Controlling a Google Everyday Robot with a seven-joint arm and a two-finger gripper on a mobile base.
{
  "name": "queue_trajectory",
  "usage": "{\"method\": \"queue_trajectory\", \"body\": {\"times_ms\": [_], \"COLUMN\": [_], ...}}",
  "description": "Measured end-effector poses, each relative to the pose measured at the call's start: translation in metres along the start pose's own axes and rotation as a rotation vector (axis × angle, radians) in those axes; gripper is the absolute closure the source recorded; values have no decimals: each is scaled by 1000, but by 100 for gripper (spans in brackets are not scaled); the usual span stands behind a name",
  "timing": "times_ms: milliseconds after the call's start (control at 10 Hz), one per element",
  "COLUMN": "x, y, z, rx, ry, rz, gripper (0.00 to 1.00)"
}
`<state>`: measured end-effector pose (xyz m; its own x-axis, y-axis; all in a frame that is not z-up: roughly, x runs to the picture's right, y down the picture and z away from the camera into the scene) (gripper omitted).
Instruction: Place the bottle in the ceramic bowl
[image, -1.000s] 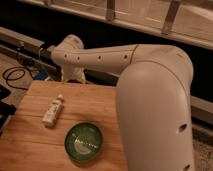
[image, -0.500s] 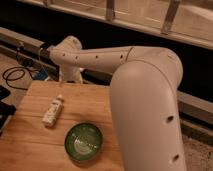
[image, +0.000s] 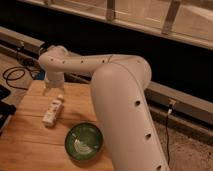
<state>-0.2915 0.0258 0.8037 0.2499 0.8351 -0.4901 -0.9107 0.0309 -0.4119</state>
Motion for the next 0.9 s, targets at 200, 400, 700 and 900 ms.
{"method": "queue_trajectory", "body": {"times_ms": [200, 400, 700, 900], "x": [16, 20, 20, 17], "y": [12, 14, 13, 9], "z": [19, 22, 25, 48], "rx": [-66, -79, -72, -64], "ry": [-22, -28, -11, 37], "rz": [14, 19, 19, 12], "gripper": [35, 35, 35, 35]}}
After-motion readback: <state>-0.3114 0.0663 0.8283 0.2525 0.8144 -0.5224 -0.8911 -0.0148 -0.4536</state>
